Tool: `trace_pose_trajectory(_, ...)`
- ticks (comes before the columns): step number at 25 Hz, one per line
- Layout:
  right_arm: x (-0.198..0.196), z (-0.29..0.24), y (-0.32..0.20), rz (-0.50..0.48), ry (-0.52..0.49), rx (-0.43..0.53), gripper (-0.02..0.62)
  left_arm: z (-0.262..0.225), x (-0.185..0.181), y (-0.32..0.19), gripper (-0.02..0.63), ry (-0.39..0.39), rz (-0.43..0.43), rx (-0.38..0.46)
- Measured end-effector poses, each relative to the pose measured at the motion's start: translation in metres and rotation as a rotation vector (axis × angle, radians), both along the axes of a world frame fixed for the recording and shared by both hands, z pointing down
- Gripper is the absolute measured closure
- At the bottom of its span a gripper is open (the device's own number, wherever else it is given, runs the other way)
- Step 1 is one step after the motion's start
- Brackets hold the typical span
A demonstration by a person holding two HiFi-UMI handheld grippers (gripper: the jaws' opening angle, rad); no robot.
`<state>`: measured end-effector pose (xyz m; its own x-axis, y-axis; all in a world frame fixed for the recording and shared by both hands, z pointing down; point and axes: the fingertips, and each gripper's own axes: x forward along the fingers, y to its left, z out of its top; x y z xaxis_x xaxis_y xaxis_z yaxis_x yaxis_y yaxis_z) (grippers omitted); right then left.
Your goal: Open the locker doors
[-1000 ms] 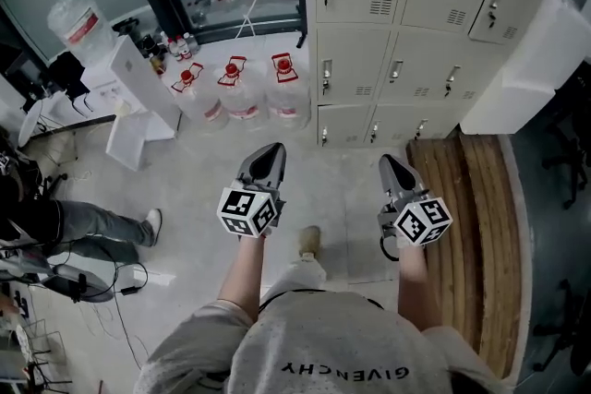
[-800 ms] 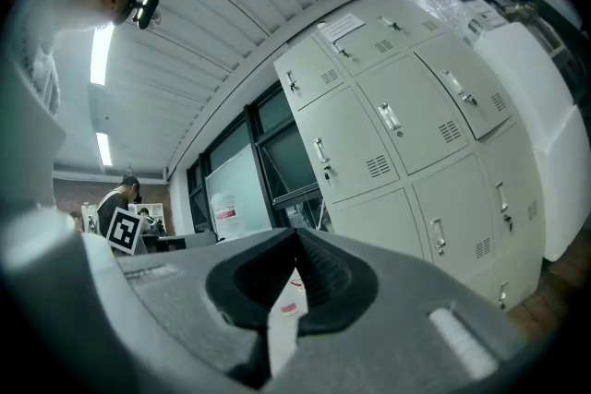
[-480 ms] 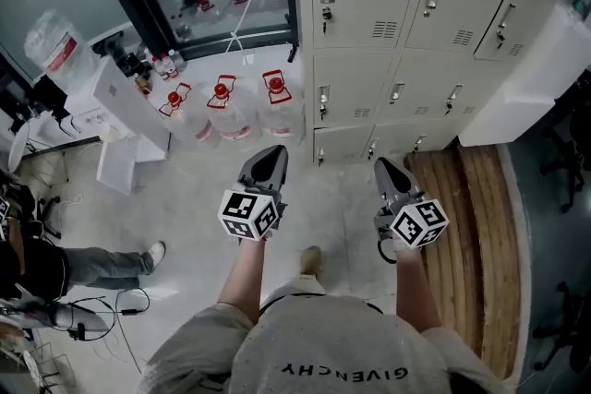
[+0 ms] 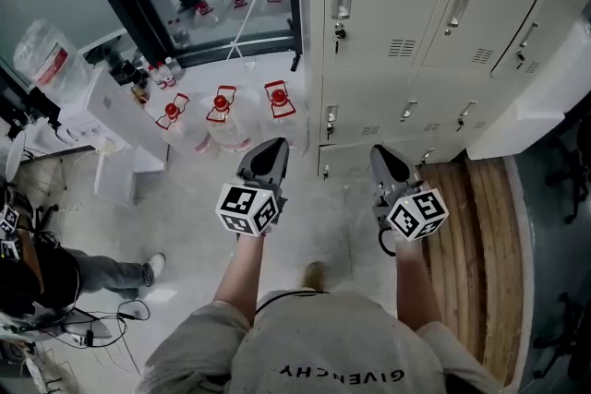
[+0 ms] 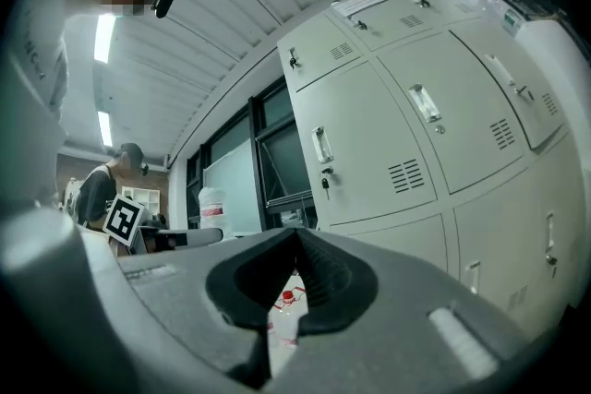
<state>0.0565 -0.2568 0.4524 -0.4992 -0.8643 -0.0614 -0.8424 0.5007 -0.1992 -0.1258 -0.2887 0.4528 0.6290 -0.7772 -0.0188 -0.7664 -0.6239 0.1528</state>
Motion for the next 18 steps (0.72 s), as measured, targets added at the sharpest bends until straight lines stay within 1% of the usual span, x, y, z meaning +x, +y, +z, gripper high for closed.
trace_pose_trajectory(4, -0.007, -0.018, -0.032, -0.025, 0.016, 0.032, 0.598, -0.007, 0.006, -0.024, 0.607, -0.001, 0.018, 0.007)
trace_pose_trajectory(9, -0.016, -0.043, -0.072, -0.06, 0.032, 0.072, 0.597, -0.013, 0.008, -0.051, 0.607, 0.003, 0.004, -0.003)
trace_pose_trajectory(12, -0.018, -0.065, -0.098, -0.08, 0.056, 0.108, 0.554, -0.02, 0.008, -0.068, 0.607, 0.009, -0.013, 0.003)
trace_pose_trajectory(16, -0.021, -0.09, -0.129, -0.106, 0.063, 0.142, 0.532, -0.028, 0.011, -0.088, 0.607, -0.02, -0.023, 0.014)
trace_pose_trajectory(18, -0.023, -0.099, -0.143, -0.12, 0.074, 0.151, 0.518, -0.033, 0.011, -0.099, 0.607, -0.011, -0.035, 0.015)
